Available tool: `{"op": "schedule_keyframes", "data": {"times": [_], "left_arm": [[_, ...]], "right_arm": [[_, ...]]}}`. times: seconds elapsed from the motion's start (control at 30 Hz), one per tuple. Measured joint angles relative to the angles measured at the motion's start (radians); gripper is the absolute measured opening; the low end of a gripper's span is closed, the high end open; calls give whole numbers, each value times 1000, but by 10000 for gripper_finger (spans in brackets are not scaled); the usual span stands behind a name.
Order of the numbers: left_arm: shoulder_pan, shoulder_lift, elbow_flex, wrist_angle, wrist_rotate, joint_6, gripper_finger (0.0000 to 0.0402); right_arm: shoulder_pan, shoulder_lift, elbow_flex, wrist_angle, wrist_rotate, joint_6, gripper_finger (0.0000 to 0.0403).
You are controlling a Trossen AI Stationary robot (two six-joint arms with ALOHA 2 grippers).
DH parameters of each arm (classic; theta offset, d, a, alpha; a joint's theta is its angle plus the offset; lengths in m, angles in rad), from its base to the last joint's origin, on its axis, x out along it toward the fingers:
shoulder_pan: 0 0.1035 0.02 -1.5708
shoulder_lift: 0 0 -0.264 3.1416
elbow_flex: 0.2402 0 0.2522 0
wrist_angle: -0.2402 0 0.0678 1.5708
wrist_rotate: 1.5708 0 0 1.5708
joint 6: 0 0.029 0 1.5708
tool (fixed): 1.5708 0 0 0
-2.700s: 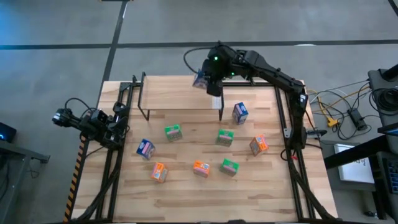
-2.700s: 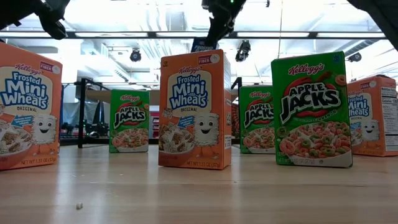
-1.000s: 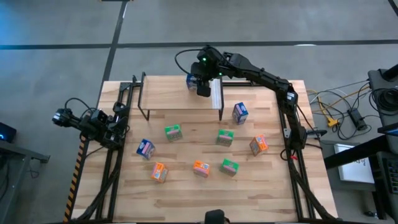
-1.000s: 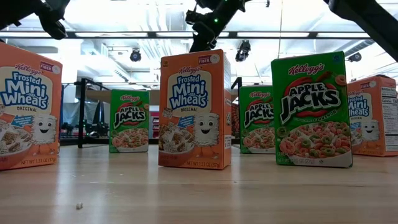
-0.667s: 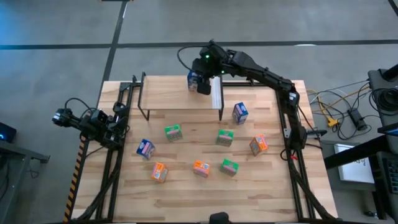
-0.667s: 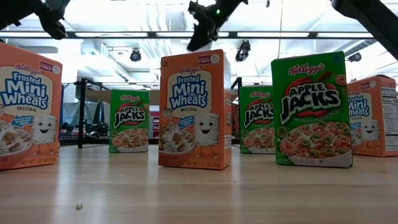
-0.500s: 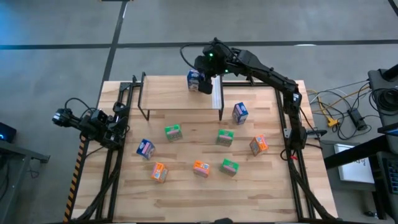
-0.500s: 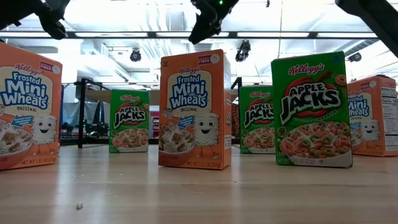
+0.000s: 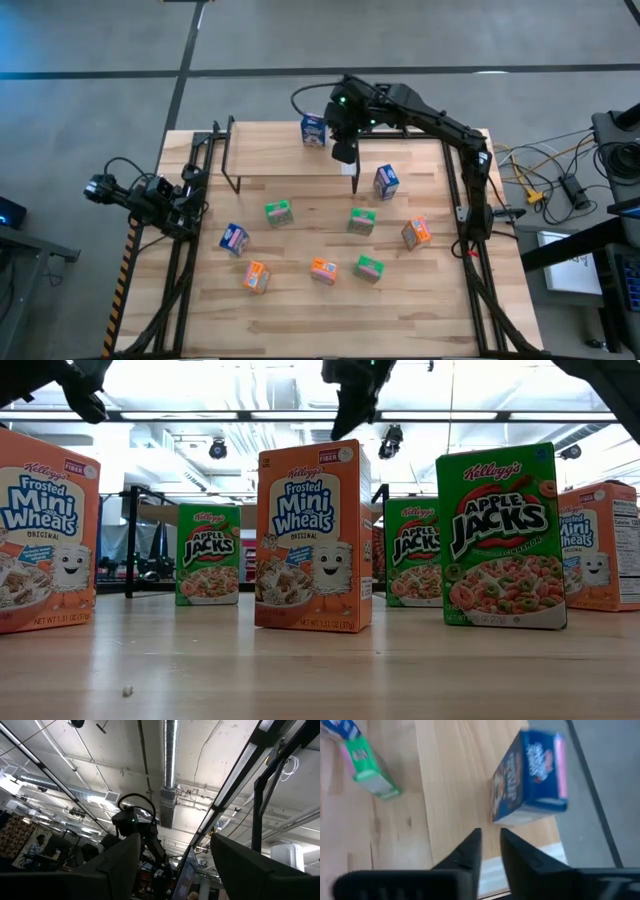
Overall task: Stack cereal on shelf
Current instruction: Put the center blue cereal box on the shelf
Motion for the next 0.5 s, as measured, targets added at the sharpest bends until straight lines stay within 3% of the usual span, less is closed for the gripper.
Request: {"op": "schedule_keyframes", "data": {"times": [0.1,0.3,0.5], "left_arm": [[0,0,0,0,0,0,226],[0,0,0,0,0,0,226],[0,0,0,0,0,0,226]], "right_arm": [[-2,0,-67,31,59,1,15],[-13,1,-199,190,120,3,12],[-16,2,-245,320,172,-34,12]]}}
